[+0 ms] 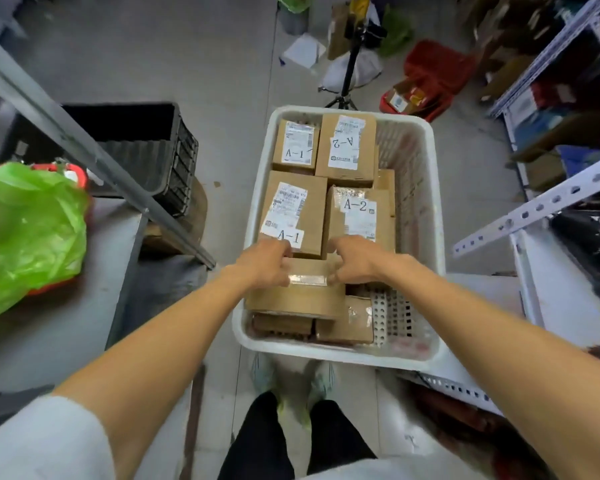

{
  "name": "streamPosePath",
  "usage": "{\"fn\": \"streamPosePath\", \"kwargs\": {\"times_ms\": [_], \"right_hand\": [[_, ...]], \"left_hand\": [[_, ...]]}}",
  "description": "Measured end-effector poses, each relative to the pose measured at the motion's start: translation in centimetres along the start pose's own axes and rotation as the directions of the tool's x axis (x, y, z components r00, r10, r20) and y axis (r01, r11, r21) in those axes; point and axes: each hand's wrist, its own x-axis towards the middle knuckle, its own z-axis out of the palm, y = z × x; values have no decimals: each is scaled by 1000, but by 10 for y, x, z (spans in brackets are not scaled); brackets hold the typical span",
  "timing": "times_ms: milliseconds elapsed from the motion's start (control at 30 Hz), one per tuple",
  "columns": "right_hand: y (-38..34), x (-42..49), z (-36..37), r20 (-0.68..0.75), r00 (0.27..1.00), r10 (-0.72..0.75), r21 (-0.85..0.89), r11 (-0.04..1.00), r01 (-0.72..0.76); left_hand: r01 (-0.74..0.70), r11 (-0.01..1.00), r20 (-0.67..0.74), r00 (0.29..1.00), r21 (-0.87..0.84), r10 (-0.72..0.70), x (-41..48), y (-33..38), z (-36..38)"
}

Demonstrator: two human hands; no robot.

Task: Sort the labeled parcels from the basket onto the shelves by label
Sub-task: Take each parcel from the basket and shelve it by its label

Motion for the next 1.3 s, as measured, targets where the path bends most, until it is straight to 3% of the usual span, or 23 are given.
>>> {"fn": "streamPosePath", "kwargs": {"times_ms": [100, 233, 333, 467, 633, 700, 833, 900, 1033, 1100, 1167, 1233, 1300], "right_hand": [[6, 12, 36, 26, 1000, -6, -51, 999, 7], [12, 18, 56, -94, 995, -30, -106, 994, 20], [15, 19, 66, -109, 991, -79, -174, 983, 59], [15, 19, 82, -170, 975, -144, -313, 946, 85], [14, 12, 86, -207, 967, -150, -346, 936, 71], [16, 3, 81, -186, 973, -136, -324, 944, 70], [19, -20, 40, -124, 991, -51, 22, 998, 54], [23, -33, 13, -139, 989, -44, 88, 994, 57], [42, -59, -37, -204, 978, 40, 324, 946, 28], [51, -72, -53, -243, 964, 111, 479, 878, 20], [56, -82, -64, -294, 943, 154, 643, 762, 76], [57, -88, -71, -323, 931, 168, 774, 613, 158], [59, -88, -75, -316, 933, 171, 850, 488, 198]], "left_hand": [[-47, 998, -3, 999, 44, 47, 5, -14, 27], [-122, 944, -66, 987, 305, 149, 5, -20, 45], [-122, 889, -99, 978, 442, 183, 6, -23, 53], [-80, 894, -157, 974, 441, 164, 10, -35, 60], [-149, 841, -167, 948, 519, 271, 10, -27, 52], [-205, 884, -147, 946, 420, 289, 7, -15, 38], [-335, 905, -29, 935, 264, 354, 3, 30, -15], [-371, 892, 14, 925, 260, 381, 1, 52, -47], [-345, 922, -145, 917, 174, 371, -9, 82, -99], [-301, 953, -337, 893, 40, 297, -16, 90, -111], [-239, 948, -505, 857, -209, 104, -20, 96, -114], [-255, 815, -454, 891, -520, -11, -24, 99, -114], [-308, 657, -325, 940, -688, 100, -28, 101, -110]]}}
